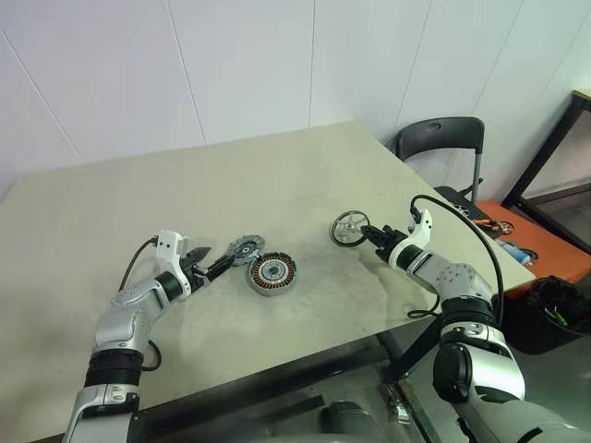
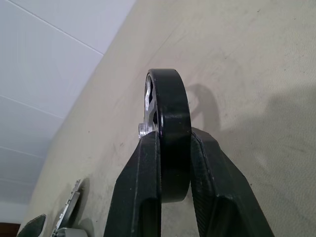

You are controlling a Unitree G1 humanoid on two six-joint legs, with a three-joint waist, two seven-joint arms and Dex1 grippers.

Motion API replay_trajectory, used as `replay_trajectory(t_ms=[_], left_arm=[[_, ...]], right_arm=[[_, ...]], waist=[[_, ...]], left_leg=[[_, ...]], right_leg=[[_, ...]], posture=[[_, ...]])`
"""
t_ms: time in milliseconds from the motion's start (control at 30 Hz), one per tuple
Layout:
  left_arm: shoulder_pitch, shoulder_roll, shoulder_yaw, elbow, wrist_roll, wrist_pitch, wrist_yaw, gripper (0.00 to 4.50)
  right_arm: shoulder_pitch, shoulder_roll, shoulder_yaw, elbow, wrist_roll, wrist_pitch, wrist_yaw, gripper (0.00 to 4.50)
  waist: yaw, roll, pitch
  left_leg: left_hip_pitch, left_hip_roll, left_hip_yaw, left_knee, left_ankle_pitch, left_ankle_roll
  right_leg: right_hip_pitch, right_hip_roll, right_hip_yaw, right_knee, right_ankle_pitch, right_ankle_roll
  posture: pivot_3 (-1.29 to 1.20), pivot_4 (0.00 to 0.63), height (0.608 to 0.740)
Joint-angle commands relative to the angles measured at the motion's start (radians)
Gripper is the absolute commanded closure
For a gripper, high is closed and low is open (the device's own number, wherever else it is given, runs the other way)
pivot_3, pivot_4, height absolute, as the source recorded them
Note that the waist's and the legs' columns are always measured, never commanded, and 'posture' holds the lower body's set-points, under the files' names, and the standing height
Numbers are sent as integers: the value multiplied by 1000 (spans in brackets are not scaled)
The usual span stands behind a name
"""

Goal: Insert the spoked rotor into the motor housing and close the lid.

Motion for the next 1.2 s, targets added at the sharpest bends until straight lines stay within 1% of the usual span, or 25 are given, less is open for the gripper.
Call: replay_trajectory(t_ms=[33, 100, 167, 300, 467, 567, 633, 767, 833, 1033, 1100, 1200], left_arm=[[-26, 4, -1, -9, 8, -23, -4, 0], [-28, 4, -1, -9, 8, -22, -5, 0], [-30, 5, -1, -16, 3, -17, -9, 0], [-31, 13, 4, -41, -24, 16, -36, 0], [-12, 32, 12, -111, -67, 69, -91, 0], [0, 44, 20, -168, -101, 112, -108, 0], [2, 45, 23, -179, -107, 124, -105, 0], [3, 56, 17, -182, -100, 131, -105, 0], [-9, 71, 20, -174, -100, 136, -111, 0], [-23, 98, 22, -169, -112, 154, -127, 0], [-14, 104, 18, -194, -129, 186, -138, 0], [-13, 110, 12, -216, -131, 206, -151, 0]], right_arm=[[23, 26, 14, -3, 13, 91, -25, 3947], [24, 36, -5, -4, 35, 117, -37, 3947], [33, 43, -14, -18, 51, 137, -34, 4043], [45, 59, -23, -64, 81, 173, -45, 4043], [15, 112, -81, -124, 152, 225, -126, 4043], [5, 180, -112, -283, 265, 318, -174, 4043], [11, 222, -118, -376, 313, 357, -219, 4043], [32, 294, -120, -549, 451, 481, -318, 4043], [53, 304, -111, -615, 517, 550, -359, 4043], [122, 310, -93, -682, 661, 668, -461, 4043], [155, 304, -59, -705, 682, 708, -467, 4043], [175, 293, -37, -687, 692, 727, -481, 4043]], waist=[[-1, 0, 0], [-1, 0, 0], [-1, 0, 0], [-2, 0, 0], [-5, 0, 0], [-18, 5, 3], [-22, 7, 5], [-15, 7, 4], [-14, 7, 4], [-14, 7, 4], [-16, 7, 4], [-22, 7, 4]], left_leg=[[0, 0, 0, 0, 0, 0], [0, 0, 0, 0, 0, 0], [-1, 0, 0, -1, 0, 0], [-2, 0, 0, -2, 0, 0], [-3, 1, 0, -2, 0, 0], [-4, 1, 0, -2, 0, 0], [-6, 1, 0, -2, 0, 0], [-13, -1, -1, -2, 0, 0], [-16, -1, -2, -2, 0, 0], [-21, -1, -2, -2, 1, -2], [-21, -1, -2, -2, 0, 0], [-22, -1, -2, -2, 0, 0]], right_leg=[[0, 0, 0, 0, 0, 0], [-1, 0, 0, 0, 0, 0], [-1, 0, 0, 0, 0, 0], [-3, 0, 0, 0, 1, -2], [-4, 0, 0, 0, 1, -3], [-6, 1, 0, 0, 1, -3], [-9, 0, 0, 1, 1, -3], [-14, -1, 0, 1, 2, -3], [-17, -1, -1, 0, 2, -3], [-22, -1, -1, 0, 2, -3], [-23, -1, -1, 0, 2, -3], [-23, -1, -1, 1, 2, -3]], posture=[[0, 0, 740], [0, 0, 740], [0, 0, 740], [0, 0, 740], [0, 0, 740], [0, 0, 740], [0, 0, 740], [0, 0, 740], [0, 0, 740], [0, 0, 740], [0, 0, 740], [0, 0, 740]])
